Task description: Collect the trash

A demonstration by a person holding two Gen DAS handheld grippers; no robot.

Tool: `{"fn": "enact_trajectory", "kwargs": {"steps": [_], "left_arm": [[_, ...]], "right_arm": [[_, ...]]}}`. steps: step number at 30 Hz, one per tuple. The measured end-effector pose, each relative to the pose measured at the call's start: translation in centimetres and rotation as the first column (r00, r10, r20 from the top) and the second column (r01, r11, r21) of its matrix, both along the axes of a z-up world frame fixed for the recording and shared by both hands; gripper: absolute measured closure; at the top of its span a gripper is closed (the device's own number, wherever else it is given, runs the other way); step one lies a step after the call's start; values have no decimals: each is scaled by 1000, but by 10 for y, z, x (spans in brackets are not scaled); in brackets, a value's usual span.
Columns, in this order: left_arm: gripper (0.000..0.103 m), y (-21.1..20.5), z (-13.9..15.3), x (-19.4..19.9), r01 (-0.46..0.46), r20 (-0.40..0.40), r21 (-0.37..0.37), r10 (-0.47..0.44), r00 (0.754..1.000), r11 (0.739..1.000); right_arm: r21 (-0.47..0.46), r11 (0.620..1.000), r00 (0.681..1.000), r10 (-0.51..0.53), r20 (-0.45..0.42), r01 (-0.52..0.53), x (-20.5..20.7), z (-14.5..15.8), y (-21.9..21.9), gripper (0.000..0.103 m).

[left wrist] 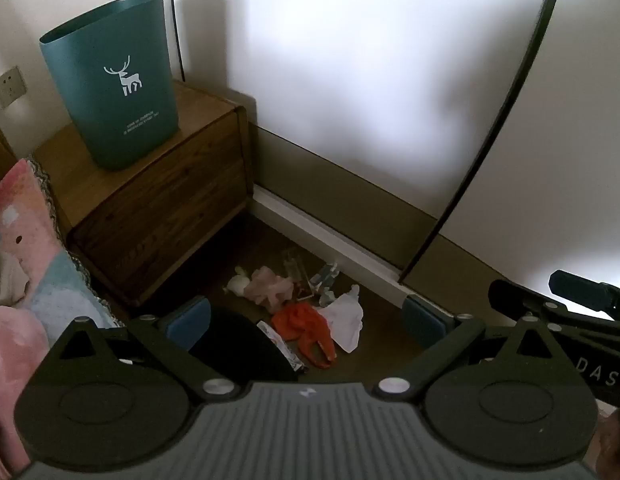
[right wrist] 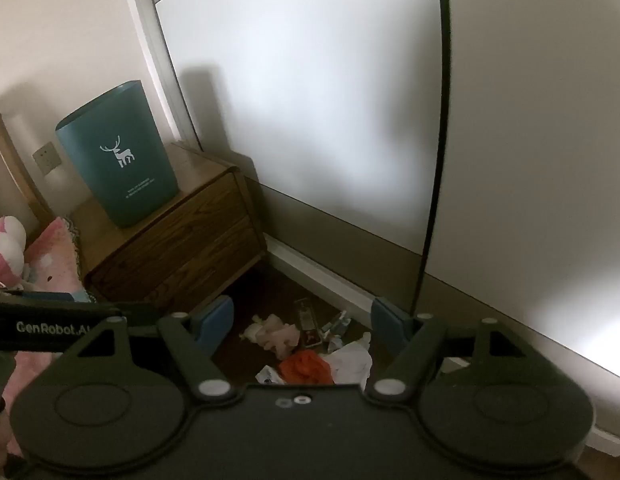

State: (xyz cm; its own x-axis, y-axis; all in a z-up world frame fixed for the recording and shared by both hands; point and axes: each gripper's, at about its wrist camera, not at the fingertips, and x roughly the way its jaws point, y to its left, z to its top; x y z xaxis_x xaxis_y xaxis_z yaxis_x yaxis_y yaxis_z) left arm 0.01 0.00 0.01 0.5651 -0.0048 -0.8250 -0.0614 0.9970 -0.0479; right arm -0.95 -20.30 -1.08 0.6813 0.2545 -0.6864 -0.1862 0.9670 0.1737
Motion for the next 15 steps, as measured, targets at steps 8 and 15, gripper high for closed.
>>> {"fn": "enact_trajectory", "kwargs": {"steps": [8,15], "left_arm": [[0,2,-4,0,-6,-14,-13,6,1000,1000],[0,-9,-11,-3,-16,-14,-14,16,1000,1000]], "right_arm": [[8,1000,1000,-11,-20,11,4,-1,-2,27],[-9,1000,999,-12,-36,11,9,3,1,27]]}}
